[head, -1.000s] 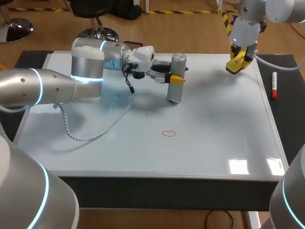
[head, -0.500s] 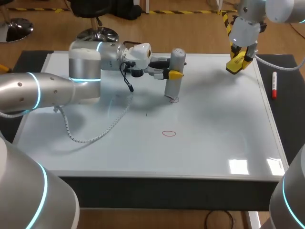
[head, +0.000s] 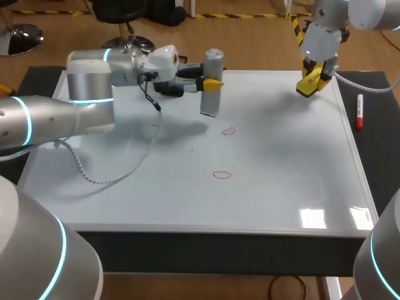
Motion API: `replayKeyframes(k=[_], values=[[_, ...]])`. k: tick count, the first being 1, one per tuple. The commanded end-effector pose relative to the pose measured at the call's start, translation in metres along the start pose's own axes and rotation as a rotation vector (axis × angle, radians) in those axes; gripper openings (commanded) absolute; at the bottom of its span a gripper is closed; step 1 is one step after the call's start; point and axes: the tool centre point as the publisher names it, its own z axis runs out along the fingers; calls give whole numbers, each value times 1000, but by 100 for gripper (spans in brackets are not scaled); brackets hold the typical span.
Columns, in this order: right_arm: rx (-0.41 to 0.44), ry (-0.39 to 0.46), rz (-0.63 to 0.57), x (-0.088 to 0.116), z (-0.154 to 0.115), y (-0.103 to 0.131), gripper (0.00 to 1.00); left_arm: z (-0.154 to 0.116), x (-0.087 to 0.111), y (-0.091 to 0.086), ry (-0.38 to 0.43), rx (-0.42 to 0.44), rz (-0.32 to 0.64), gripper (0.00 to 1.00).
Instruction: Pick up the inspection probe, press it on each red-marked spot on the whiteboard one by one, put down the probe, pick up the eraser, and wipe off all the red marks.
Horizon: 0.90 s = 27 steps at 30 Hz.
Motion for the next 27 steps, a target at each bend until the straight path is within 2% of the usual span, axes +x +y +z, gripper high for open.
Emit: replayKeyframes(k=[1, 12, 16, 27], values=[[2, 5, -2, -1, -1, -1, 0, -25, 9, -13, -99, -6, 8, 0], [2, 5, -2, -1, -1, -1, 0, -84, -3, -26, -221, -17, 36, 0], [2, 5, -2, -1, -1, -1, 0, -108, -7, -32, -257, 3, 33, 0], [2, 5, -2, -1, -1, -1, 0, -166, -13, -37, -367, -7, 51, 0]])
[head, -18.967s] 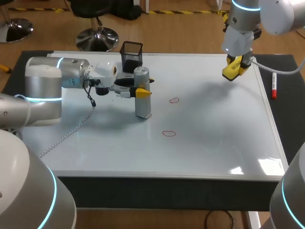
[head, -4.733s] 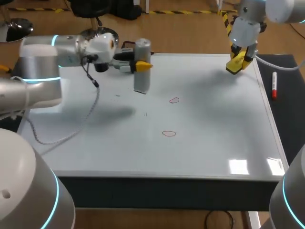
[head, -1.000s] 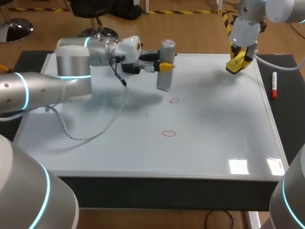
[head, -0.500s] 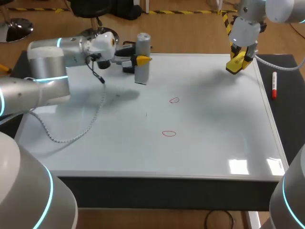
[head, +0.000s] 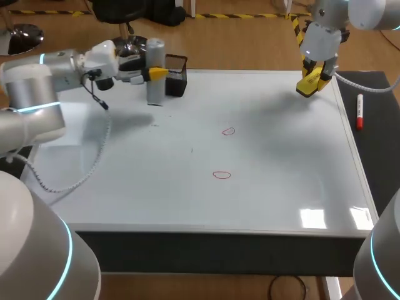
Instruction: Pick up the inspection probe, press it on each red-marked spot on the whiteboard one by one, put down the probe, pick up the eraser, and wipe off all the red marks.
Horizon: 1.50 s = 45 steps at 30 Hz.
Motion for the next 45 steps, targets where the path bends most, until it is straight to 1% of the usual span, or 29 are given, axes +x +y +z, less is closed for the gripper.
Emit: replayKeyframes(k=[1, 8, 19, 24, 41, 43, 45], values=[[2, 5, -2, -1, -1, -1, 0, -20, 4, -5, -95, 2, 4, 0], [2, 5, -2, -1, -1, -1, 0, -48, -5, -9, -157, 22, 4, 0], [2, 5, -2, -1, -1, -1, 0, -70, -9, -14, -206, 21, 20, 0], [2, 5, -2, -1, -1, -1, 0, -76, -7, -22, -207, 21, 41, 0], [2, 5, -2, -1, -1, -1, 0, -76, -7, -22, -207, 21, 41, 0], [13, 23, -32, -4, 0, 8, 0, -76, -7, -22, -207, 21, 41, 0], [19, 19, -61, -7, 1, 21, 0, -76, -7, -22, -207, 21, 41, 0]])
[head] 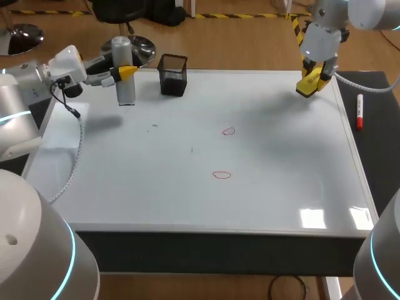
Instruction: Pick up the inspection probe, press it on each red-marked spot on the whiteboard one by one, put down the probe, pick up the eraser, and wipe off all the red marks.
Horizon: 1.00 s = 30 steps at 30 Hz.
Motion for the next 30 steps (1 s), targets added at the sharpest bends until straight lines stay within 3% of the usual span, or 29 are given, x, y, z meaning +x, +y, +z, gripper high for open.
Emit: replayKeyframes(k=[1, 11, 30], values=[[22, 14, -41, -8, 0, 23, 0, 0, 2, -2, -7, -1, 2, 0], [59, 56, -247, -21, 0, 80, 0, 0, 2, -2, -7, -1, 2, 0], [68, 13, -541, -45, 5, 208, 0, 0, 2, -2, -7, -1, 2, 0]])
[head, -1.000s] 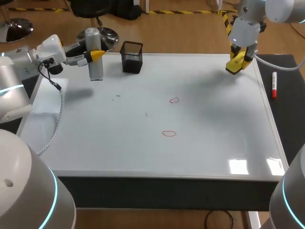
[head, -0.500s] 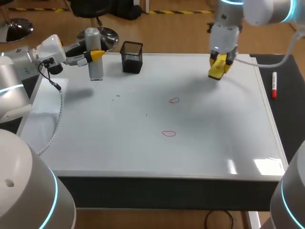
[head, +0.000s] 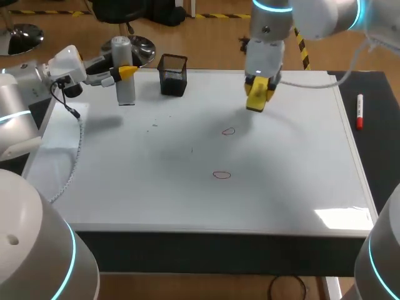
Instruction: Pick up the inspection probe, press it on each red-marked spot on the whiteboard one by one, put down the probe, pick up the eraser, and wipe off all the red marks.
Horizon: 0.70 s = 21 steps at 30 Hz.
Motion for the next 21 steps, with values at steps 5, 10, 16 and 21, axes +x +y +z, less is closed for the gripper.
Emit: replayKeyframes(k=[5, 10, 16, 21], values=[[20, -23, -53, -23, 13, 40, 0, 0, 2, -1, -6, 0, 2, 0], [-1, -23, -60, -32, 25, 58, 0, 0, 2, -1, -6, 0, 2, 0], [-41, -23, -77, -38, 36, 72, 0, 0, 2, -1, -6, 0, 2, 0], [-58, -23, -99, -49, 44, 77, 0, 0, 2, -1, -6, 0, 2, 0]])
